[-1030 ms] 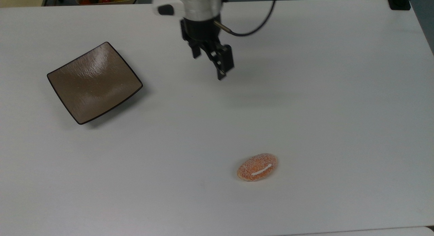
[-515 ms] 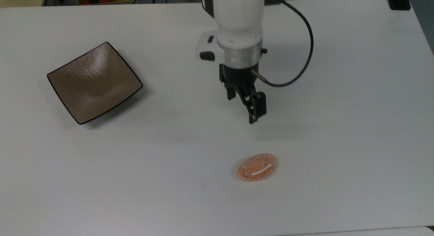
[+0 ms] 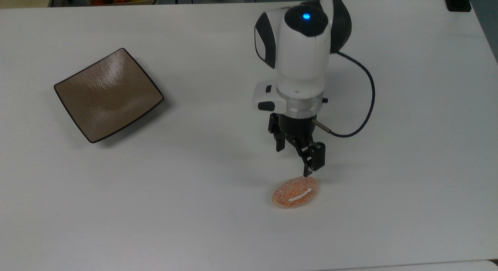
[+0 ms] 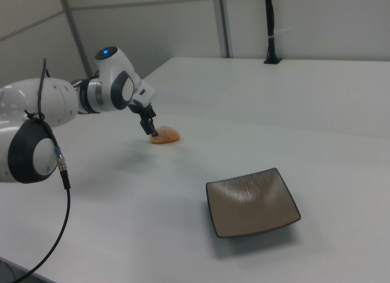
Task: Bread is placed on a ceramic plate
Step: 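Lower the gripper around the bread roll and close on it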
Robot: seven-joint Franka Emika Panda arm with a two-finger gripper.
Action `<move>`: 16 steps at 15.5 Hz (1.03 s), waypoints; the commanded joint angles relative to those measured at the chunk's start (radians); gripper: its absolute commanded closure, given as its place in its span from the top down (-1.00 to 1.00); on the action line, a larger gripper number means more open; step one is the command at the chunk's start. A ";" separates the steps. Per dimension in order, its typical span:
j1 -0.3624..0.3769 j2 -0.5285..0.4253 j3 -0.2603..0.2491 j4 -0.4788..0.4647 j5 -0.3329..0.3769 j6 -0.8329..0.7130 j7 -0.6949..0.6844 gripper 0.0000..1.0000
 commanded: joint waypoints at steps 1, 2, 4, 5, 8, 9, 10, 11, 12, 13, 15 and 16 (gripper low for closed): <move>0.051 0.090 -0.071 0.082 -0.018 0.059 0.042 1.00; 0.061 0.104 -0.086 0.084 -0.018 0.077 0.042 1.00; 0.080 0.119 -0.110 0.082 -0.018 0.117 0.042 1.00; 0.087 0.130 -0.120 0.082 -0.018 0.134 0.042 1.00; 0.089 0.150 -0.130 0.084 -0.022 0.189 0.039 1.00; 0.089 0.156 -0.130 0.084 -0.035 0.207 0.040 1.00; 0.091 0.160 -0.130 0.084 -0.047 0.217 0.040 1.00; 0.091 0.162 -0.128 0.084 -0.053 0.220 0.042 1.00; 0.089 0.165 -0.128 0.084 -0.064 0.223 0.040 1.00; 0.087 0.171 -0.122 0.084 -0.084 0.224 0.042 0.91; 0.087 0.173 -0.114 0.082 -0.116 0.226 0.065 0.56; 0.089 0.173 -0.114 0.082 -0.136 0.226 0.088 0.26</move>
